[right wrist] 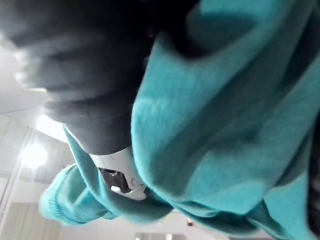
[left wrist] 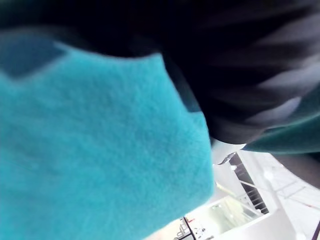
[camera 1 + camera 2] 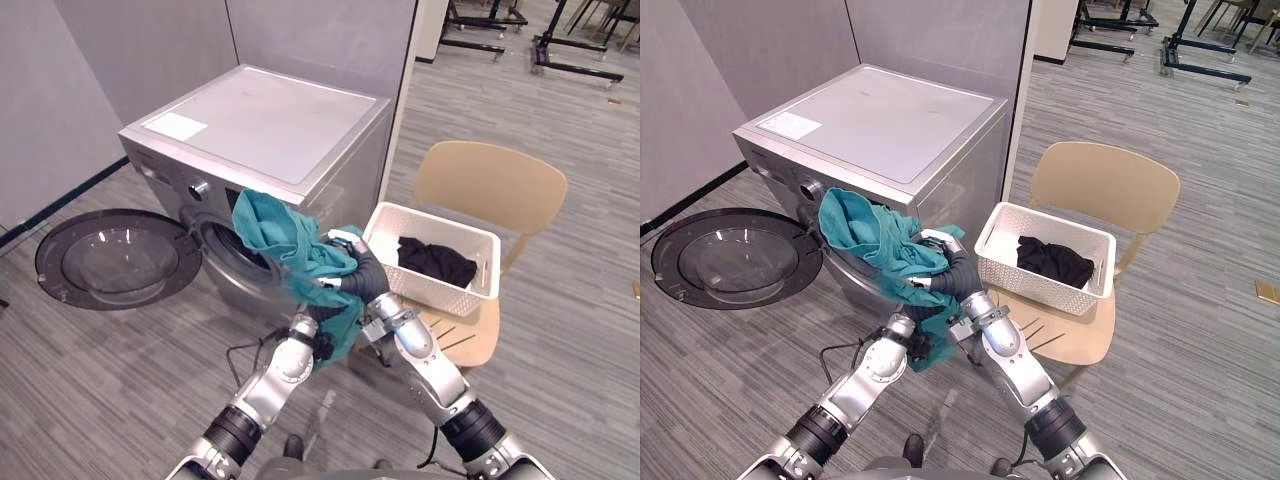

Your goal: Pick up the laundry basket with both hands and put the clothes into the washing machine.

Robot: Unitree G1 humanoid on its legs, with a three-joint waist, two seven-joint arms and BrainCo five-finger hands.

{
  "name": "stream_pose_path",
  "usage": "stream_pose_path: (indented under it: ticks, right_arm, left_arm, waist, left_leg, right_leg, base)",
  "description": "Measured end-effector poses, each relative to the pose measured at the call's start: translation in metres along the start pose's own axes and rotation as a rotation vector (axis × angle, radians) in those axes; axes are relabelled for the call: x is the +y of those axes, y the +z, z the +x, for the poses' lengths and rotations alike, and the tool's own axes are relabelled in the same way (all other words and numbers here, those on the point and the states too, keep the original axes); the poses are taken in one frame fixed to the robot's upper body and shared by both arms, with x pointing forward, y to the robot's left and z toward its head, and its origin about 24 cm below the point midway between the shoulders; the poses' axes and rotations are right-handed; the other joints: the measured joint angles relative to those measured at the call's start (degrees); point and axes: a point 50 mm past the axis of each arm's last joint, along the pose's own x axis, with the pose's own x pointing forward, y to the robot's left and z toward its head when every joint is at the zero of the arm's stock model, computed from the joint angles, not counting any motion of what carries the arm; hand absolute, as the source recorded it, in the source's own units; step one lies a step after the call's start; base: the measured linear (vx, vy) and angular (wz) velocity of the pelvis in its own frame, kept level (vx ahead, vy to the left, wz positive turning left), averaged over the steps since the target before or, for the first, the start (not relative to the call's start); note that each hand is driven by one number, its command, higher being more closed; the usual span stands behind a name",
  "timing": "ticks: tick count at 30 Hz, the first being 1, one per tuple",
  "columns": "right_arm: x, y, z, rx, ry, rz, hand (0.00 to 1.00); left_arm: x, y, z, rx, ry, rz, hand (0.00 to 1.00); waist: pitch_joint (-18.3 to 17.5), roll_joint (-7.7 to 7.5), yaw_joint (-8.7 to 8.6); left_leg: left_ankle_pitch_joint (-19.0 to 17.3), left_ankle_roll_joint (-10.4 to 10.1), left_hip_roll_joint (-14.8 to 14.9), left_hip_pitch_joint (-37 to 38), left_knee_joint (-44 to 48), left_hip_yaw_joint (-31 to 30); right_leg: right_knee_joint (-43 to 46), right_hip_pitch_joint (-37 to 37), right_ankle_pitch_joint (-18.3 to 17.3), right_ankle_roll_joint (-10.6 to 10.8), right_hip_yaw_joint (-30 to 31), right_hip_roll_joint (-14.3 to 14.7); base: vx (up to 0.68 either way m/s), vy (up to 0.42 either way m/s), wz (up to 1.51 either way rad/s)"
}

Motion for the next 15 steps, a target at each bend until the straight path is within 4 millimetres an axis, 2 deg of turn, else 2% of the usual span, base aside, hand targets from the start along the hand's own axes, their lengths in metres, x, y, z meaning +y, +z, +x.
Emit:
stream_pose_path:
  ticks: [4, 8, 10, 15]
  right_arm:
    - [-0.018, 0.001, -0.008, 0.003, -0.100, -0.128, 0.00]
    - [-0.045, 0.017, -0.021, -0.042, -0.244, -0.302, 0.00]
    - [-0.051, 0.020, -0.025, -0.046, -0.279, -0.347, 0.00]
    - [-0.067, 0.014, -0.043, 0.018, -0.335, -0.471, 0.00]
  left_arm:
    - [0.014, -0.005, -0.005, 0.037, 0.103, -0.054, 1.00]
    - [0.029, -0.011, -0.017, 0.068, 0.190, -0.080, 1.00]
    - [0.031, -0.015, -0.022, 0.090, 0.203, -0.084, 1.00]
    - [0.044, -0.030, -0.035, 0.160, 0.266, -0.099, 1.00]
  waist:
    - [0.0, 0.00, -0.05]
    - [0.0, -0.01, -0.14]
    - [0.0, -0.01, -0.21]
    - [-0.1, -0.10, -0.30]
  left_leg:
    - [0.2, -0.2, 0.0, 0.7, -0.8, 0.5]
    - [0.2, -0.2, -0.4, 1.3, -1.6, 1.0]
    - [0.2, -0.2, -0.6, 1.5, -1.6, 1.1]
    - [0.2, -0.2, -0.7, 1.5, -1.7, 1.2]
  right_leg:
    - [0.1, 0.0, -0.1, 0.0, 0.3, 0.0]
    - [0.3, 0.0, -0.3, 0.3, 0.6, -0.2]
    - [0.4, 0.0, -0.4, 0.5, 0.8, -0.3]
    - [0.4, 0.0, -0.6, 0.8, 0.9, -0.5]
  base:
    - [0.01, 0.003, -0.06]
    - [0.01, 0.006, -0.03]
    - [0.03, 0.018, -0.03]
    - [0.03, 0.008, 0.00]
